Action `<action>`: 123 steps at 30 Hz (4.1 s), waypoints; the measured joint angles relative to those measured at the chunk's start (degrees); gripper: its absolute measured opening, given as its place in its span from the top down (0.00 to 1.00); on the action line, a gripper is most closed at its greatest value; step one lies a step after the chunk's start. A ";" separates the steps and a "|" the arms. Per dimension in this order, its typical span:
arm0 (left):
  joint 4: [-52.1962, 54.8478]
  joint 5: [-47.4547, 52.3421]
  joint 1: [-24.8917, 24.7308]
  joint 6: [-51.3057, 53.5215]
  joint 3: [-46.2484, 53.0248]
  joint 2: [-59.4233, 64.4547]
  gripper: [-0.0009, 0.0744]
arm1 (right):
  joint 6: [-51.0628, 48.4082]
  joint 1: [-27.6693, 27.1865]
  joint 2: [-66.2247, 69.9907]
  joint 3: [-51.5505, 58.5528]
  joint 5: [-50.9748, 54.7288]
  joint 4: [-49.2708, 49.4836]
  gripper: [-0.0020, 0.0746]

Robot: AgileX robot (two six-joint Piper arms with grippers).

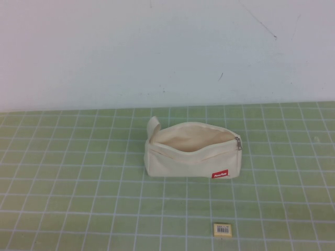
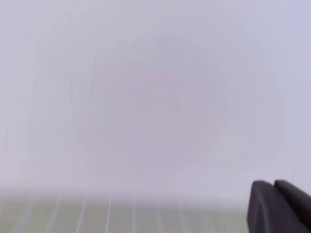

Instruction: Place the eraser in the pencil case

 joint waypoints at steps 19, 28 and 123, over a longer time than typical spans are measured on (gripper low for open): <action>0.00 0.00 0.00 0.00 0.00 0.00 0.99 | -2.83 0.00 -0.22 -11.87 -23.30 19.62 0.97; 0.00 0.00 0.00 0.00 0.00 0.00 0.99 | -9.99 0.00 13.44 -45.46 19.33 15.63 0.97; 0.00 0.00 0.00 0.00 0.00 0.00 0.99 | -37.76 44.45 112.12 -91.89 31.30 12.29 0.50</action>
